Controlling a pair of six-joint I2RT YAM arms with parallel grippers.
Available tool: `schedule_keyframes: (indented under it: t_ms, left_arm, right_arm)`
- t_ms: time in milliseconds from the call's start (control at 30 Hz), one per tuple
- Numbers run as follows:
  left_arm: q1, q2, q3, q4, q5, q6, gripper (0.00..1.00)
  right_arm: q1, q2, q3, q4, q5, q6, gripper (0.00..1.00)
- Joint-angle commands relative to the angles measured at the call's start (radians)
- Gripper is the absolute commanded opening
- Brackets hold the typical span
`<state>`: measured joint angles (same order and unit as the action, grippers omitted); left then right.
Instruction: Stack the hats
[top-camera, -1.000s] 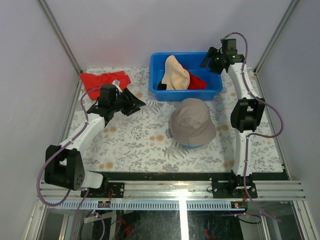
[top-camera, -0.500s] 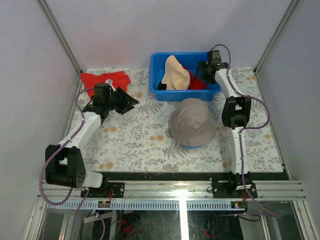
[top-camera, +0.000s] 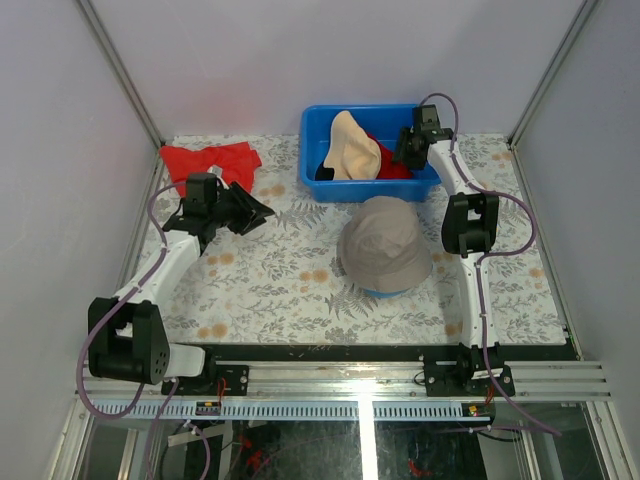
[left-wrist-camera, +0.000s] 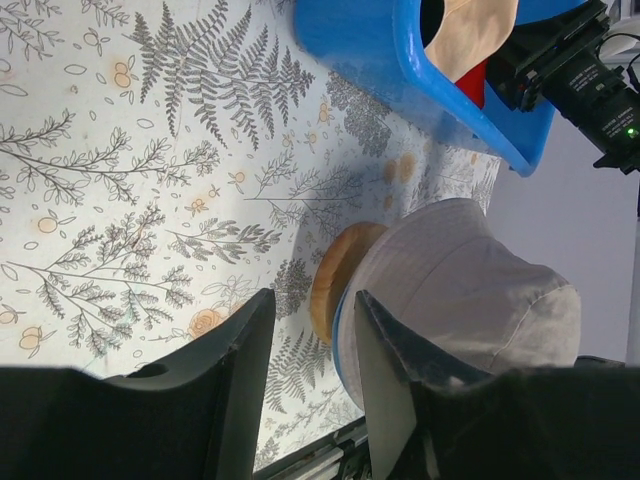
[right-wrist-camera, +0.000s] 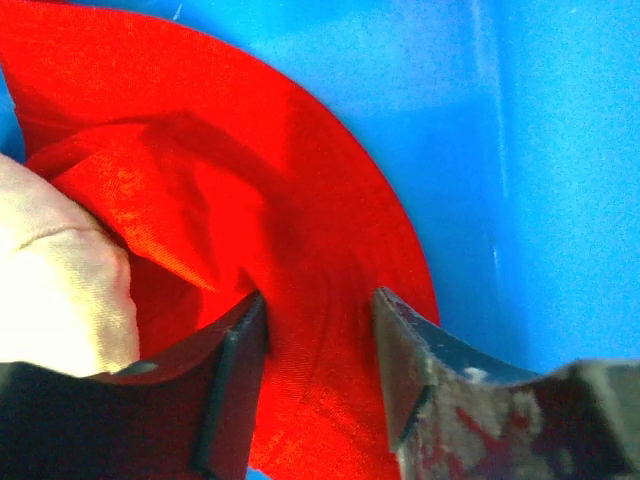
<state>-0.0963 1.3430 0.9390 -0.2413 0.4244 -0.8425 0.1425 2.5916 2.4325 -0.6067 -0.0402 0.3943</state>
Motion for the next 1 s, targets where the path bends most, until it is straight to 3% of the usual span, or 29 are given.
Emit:
schedule_keyframes:
  t_ms: [0,267,733,967]
  left_arm:
    - [0.01,-0.027,-0.017,0.0,-0.004,-0.003,0.34]
    - [0.01,-0.021,0.0,0.0,0.01,0.001,0.22]
    - [0.01,-0.026,0.057,-0.01,0.048,0.008,0.19]
    - [0.01,-0.058,0.158,-0.068,0.051,0.016,0.29]
  right_arm:
    - [0.006,-0.002,-0.012,0.018,-0.047,0.027,0.41]
    - [0.006,-0.071,-0.006,0.019,-0.081,0.061,0.0]
    - [0.006,-0.369,0.052,0.052,-0.052,0.092,0.0]
    - [0.005,-0.485,0.031,0.047,-0.063,0.09,0.0]
